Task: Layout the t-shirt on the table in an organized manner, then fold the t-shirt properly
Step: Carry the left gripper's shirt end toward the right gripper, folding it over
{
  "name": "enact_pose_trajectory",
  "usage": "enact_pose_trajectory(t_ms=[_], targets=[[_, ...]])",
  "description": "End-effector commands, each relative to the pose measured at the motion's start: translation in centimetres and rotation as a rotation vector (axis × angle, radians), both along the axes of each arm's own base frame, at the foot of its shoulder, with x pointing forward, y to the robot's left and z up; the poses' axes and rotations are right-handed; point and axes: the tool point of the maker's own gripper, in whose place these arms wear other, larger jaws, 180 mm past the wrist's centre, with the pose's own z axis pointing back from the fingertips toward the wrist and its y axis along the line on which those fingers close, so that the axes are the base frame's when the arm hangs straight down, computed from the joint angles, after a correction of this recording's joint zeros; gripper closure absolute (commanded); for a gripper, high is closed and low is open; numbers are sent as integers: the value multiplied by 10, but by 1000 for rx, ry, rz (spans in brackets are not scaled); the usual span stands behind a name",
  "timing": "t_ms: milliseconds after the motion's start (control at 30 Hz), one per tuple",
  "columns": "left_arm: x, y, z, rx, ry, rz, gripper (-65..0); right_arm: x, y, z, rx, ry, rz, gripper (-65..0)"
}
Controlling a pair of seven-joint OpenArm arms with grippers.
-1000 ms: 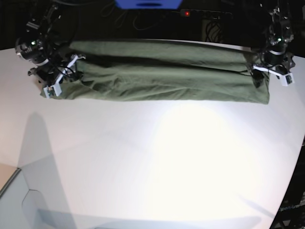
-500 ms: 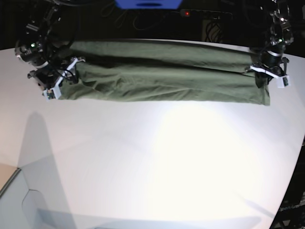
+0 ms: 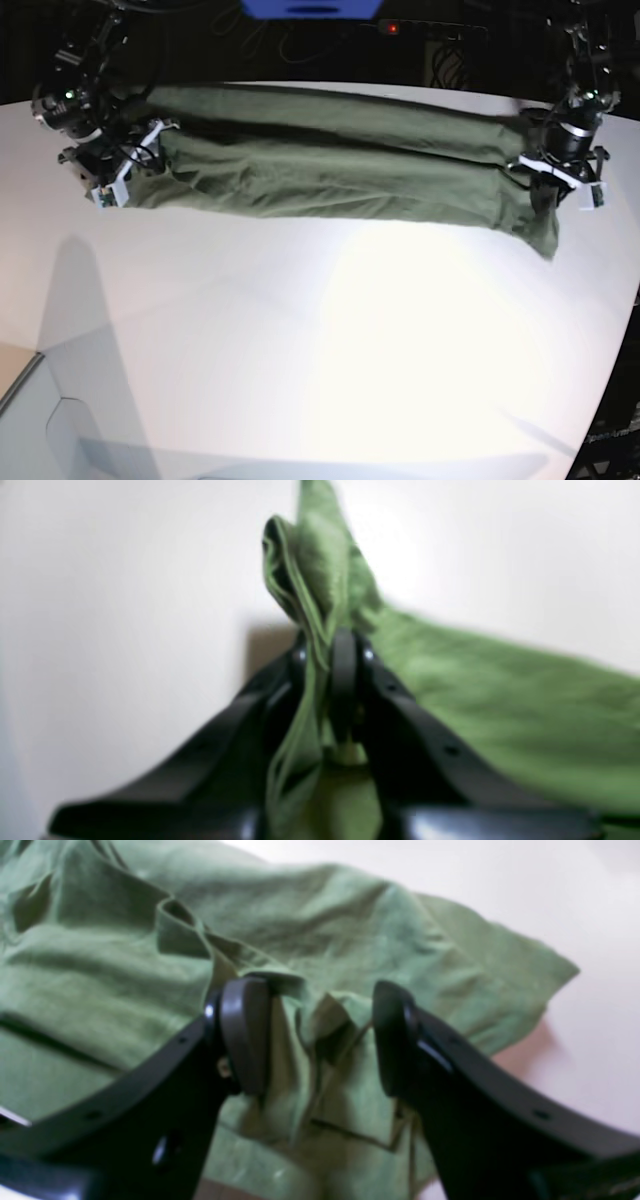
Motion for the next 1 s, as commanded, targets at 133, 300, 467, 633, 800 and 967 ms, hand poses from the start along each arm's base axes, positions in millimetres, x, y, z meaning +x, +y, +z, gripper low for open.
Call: enact_pose_trajectory(t_ms=[133, 300, 467, 633, 800, 967], targets=[[-6, -65, 13, -67, 25, -134, -2, 8, -3, 10, -6, -41, 5, -324], [-17, -134, 26, -147, 38, -265, -2, 8, -3, 10, -6, -41, 5, -324], [-38, -216, 23, -130, 64, -466, -1, 7, -2, 9, -4, -40, 5, -324], [-53, -264, 18, -38, 67, -607, -1, 7, -2, 9, -5, -38, 5, -324], [-37, -281, 29, 22, 15, -583, -1, 7, -2, 9, -5, -37, 5, -324], [-25, -290, 24, 66, 16, -571, -1, 7, -2, 9, -3, -37, 4, -324]])
